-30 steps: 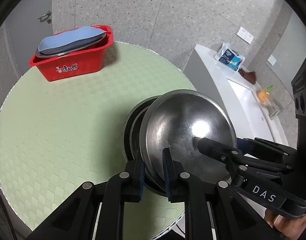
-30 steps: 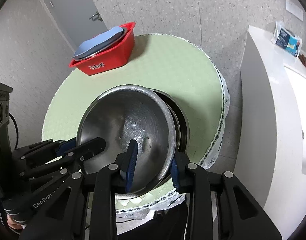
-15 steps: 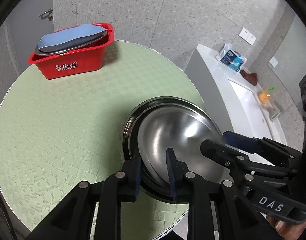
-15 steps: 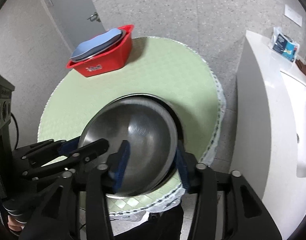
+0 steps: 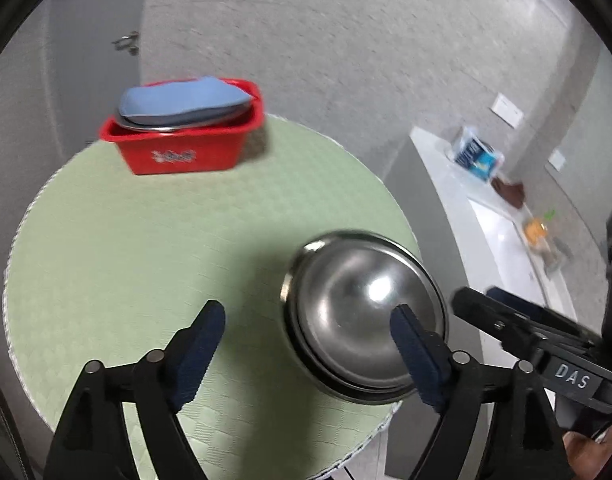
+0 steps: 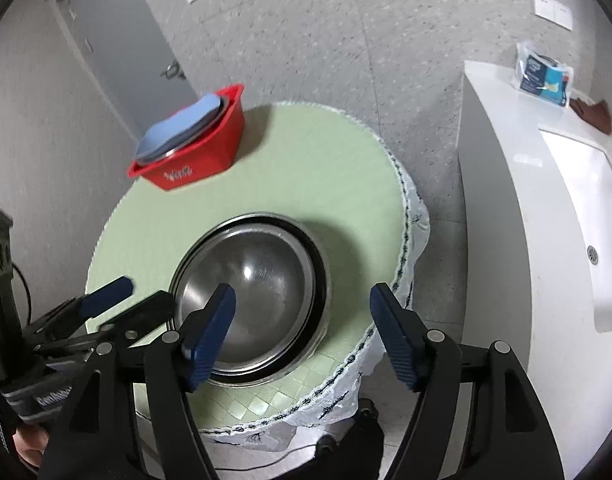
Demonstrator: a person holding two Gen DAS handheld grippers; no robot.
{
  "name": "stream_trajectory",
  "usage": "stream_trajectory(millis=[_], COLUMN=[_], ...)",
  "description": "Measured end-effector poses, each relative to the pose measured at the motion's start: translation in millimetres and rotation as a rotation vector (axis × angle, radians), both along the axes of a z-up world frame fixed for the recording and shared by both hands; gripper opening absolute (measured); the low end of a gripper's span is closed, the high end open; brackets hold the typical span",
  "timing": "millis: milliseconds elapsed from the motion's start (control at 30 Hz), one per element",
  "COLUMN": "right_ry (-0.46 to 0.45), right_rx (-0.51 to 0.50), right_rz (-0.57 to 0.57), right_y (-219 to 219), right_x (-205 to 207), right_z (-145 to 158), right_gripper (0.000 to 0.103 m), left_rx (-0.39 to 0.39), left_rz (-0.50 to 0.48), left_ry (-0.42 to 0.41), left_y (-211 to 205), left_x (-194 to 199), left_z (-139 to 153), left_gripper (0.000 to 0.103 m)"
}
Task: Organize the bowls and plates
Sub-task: 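Open both grippers and withdraw from the bowl stack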
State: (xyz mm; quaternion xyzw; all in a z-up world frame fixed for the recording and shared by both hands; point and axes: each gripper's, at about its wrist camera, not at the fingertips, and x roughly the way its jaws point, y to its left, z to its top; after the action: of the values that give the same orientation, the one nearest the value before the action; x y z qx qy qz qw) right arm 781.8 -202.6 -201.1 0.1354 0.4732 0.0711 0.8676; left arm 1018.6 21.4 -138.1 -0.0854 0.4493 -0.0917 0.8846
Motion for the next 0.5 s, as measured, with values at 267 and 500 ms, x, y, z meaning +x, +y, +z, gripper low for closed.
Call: stream_trajectory(millis=[267, 500], right_ry=[0.003, 0.087], right_rx=[0.084, 0.223], right_rz=[-0.063, -0.101], right_y=[-12, -19], right_x=[-5, -5], right_z=[-10, -42], right_gripper=[0.084, 0.084], left_rx=[-0.024, -0.054], left_rz=[0.145, 0.173], left_ry=[-0.005, 0.105], left_y=[16, 12], left_x=[-18, -16], left_z=[-7, -36], left_gripper=[0.101, 0.101])
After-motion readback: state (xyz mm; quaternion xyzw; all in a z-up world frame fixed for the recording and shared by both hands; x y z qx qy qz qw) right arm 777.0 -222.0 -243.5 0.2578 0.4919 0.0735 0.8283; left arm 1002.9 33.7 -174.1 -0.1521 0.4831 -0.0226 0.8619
